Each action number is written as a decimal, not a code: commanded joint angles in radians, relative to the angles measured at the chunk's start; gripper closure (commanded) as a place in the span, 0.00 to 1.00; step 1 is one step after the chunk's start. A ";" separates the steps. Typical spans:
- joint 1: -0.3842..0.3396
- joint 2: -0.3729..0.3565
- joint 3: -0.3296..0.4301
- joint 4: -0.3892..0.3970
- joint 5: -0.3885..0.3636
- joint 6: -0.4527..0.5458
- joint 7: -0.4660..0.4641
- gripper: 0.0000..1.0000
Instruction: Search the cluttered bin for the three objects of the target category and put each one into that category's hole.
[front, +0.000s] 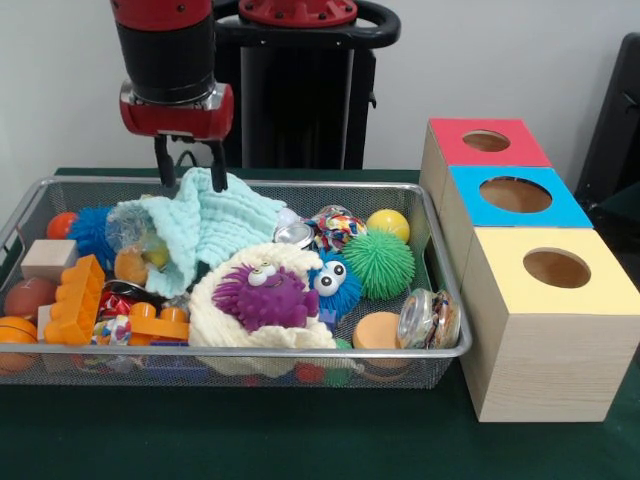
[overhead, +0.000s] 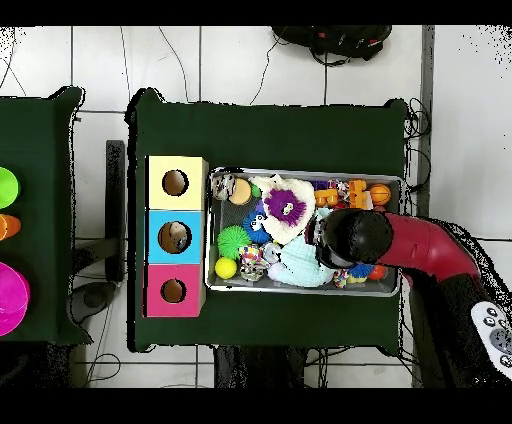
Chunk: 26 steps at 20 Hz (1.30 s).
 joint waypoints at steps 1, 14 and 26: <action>-0.045 0.150 0.015 -0.099 -0.034 -0.007 -0.054 0.00; -0.100 0.224 0.045 -0.304 -0.012 0.146 -0.160 0.00; -0.121 0.230 0.070 -0.340 -0.014 0.221 -0.188 0.00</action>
